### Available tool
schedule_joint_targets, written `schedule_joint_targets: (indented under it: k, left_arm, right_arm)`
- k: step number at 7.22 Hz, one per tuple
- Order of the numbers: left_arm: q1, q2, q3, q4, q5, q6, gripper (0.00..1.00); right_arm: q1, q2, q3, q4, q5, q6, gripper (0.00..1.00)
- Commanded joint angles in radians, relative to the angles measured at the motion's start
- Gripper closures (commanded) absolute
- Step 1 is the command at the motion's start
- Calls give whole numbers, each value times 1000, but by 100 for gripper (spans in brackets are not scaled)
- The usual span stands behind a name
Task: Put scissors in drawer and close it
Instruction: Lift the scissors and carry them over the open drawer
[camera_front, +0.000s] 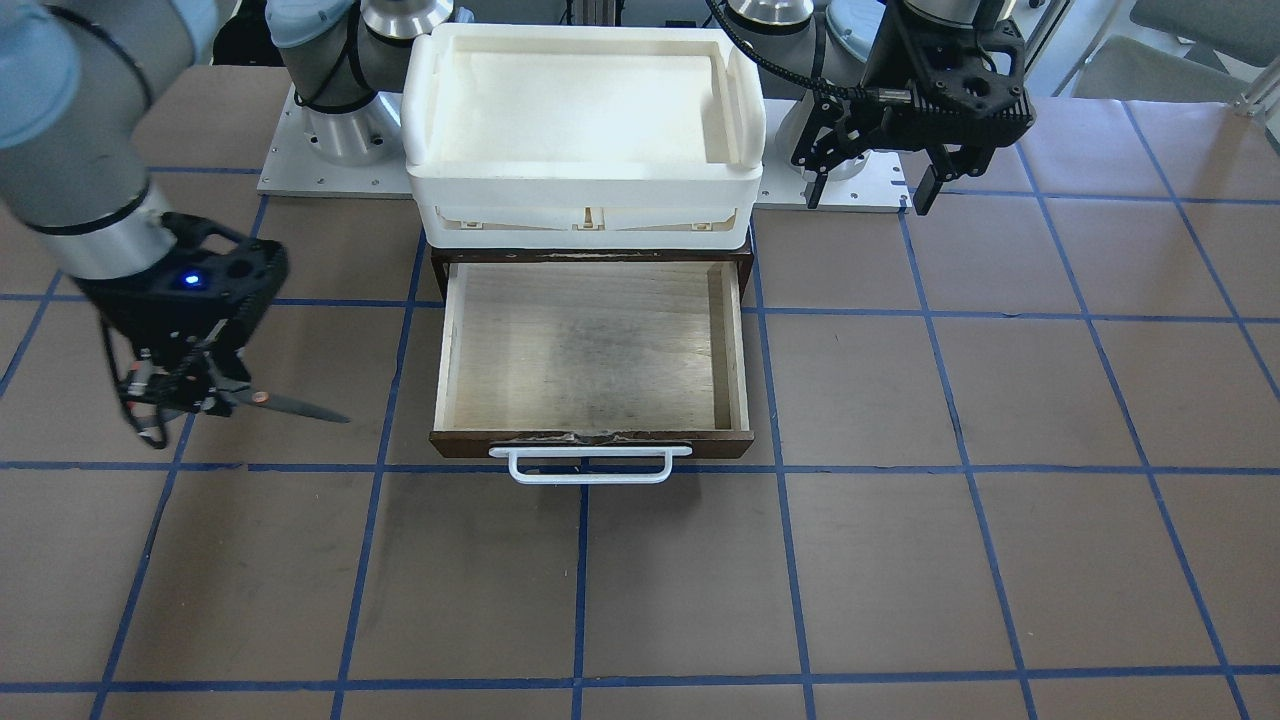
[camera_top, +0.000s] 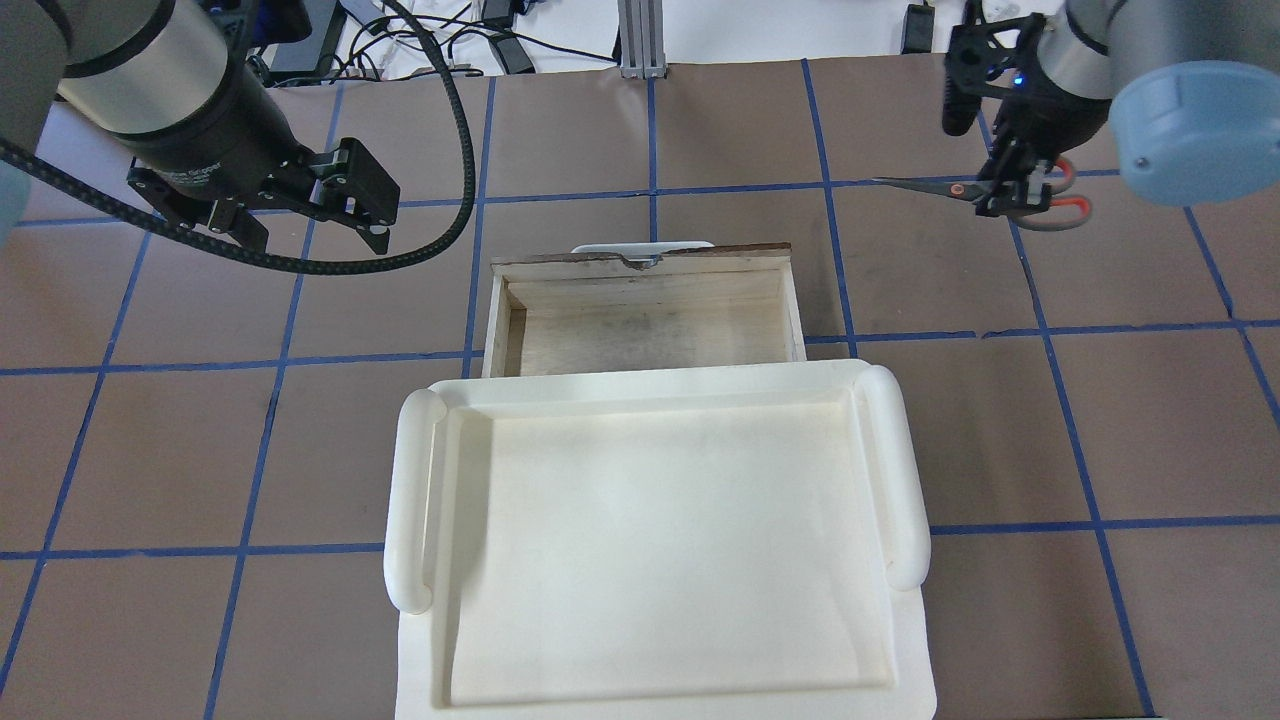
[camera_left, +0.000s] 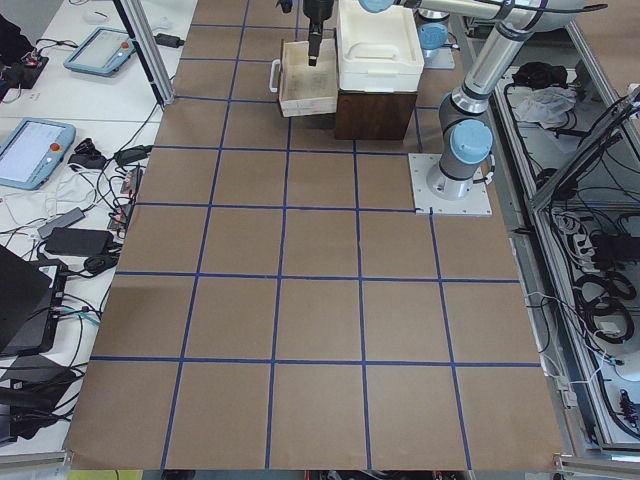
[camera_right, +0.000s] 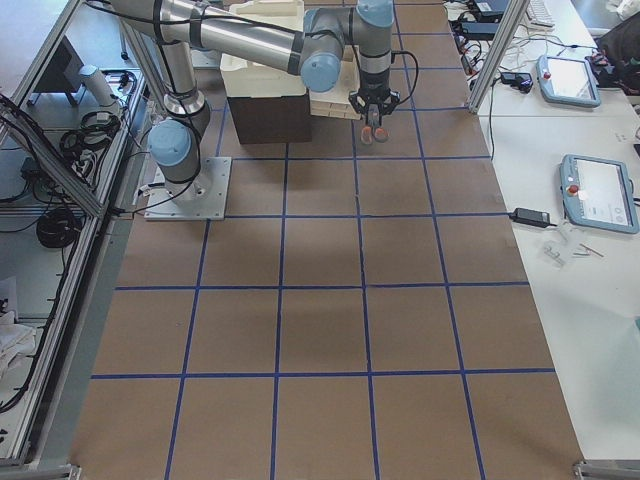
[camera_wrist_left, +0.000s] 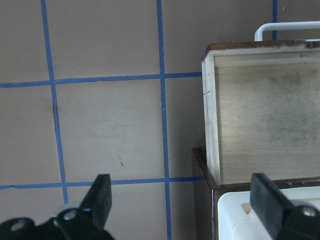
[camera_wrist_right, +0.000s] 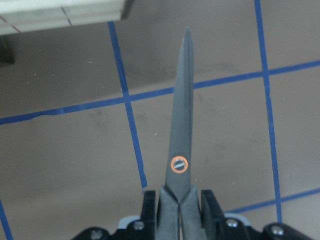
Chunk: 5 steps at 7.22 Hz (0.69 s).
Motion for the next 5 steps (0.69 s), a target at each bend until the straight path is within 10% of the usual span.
schedule_joint_targets:
  k: [1, 5]
  left_arm:
    - [1, 3, 0, 0, 0, 0, 0]
    - [1, 6, -12, -1, 2, 0, 0]
  right_arm:
    - [199, 1, -6, -12, 0, 40, 100]
    - [428, 73, -8, -74, 6, 251, 99]
